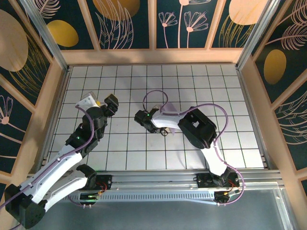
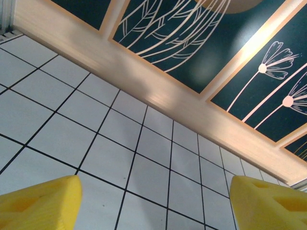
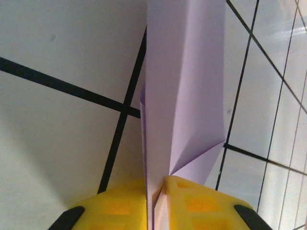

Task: Fold a paper plane with a square sheet of paper (fold left side to right side)
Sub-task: Turn over the paper at the center of the table, then fold the wing for the fifth time at the center of the table.

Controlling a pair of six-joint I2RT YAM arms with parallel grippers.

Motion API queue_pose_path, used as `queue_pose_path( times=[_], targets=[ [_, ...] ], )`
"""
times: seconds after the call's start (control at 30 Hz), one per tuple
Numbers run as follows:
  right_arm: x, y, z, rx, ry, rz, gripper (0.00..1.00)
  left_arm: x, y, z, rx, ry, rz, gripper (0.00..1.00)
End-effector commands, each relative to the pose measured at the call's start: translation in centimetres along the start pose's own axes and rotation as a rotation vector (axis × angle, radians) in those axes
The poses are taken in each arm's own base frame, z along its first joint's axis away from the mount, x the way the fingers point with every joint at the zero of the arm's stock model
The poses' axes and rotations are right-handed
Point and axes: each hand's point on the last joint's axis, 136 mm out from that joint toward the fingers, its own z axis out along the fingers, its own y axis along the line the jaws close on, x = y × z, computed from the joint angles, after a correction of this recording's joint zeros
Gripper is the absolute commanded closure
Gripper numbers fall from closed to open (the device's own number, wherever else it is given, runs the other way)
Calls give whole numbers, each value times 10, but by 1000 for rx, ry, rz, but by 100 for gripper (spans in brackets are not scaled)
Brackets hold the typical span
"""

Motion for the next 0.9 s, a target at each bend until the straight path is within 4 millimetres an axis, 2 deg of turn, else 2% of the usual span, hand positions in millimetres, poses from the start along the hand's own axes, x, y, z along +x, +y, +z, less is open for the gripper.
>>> queue_pose_path(
  times=[0.0, 0.13, 0.33, 0.47, 0.63, 0.77, 0.87],
  targets=[
    [-16, 6, -18, -96, -39, 81, 73, 5, -5, 3, 12, 24, 0, 19],
    [-24, 5, -35, -196, -59, 145, 60, 15, -13, 9, 33, 72, 19, 19],
    [-34, -17, -63, -362, -111, 287, 42, 46, -31, 26, 86, 201, 27, 19],
    [-34, -47, -70, -454, -148, 414, 36, 78, -45, 38, 151, 316, 2, 19],
    [-25, -83, -64, -534, -199, 552, 32, 122, -62, 51, 229, 471, -32, 21],
    [-20, -113, -65, -614, -275, 691, 28, 164, -78, 60, 302, 630, -77, 28],
    [-16, -136, -71, -700, -364, 811, 20, 198, -88, 67, 340, 759, -120, 34]
  ],
)
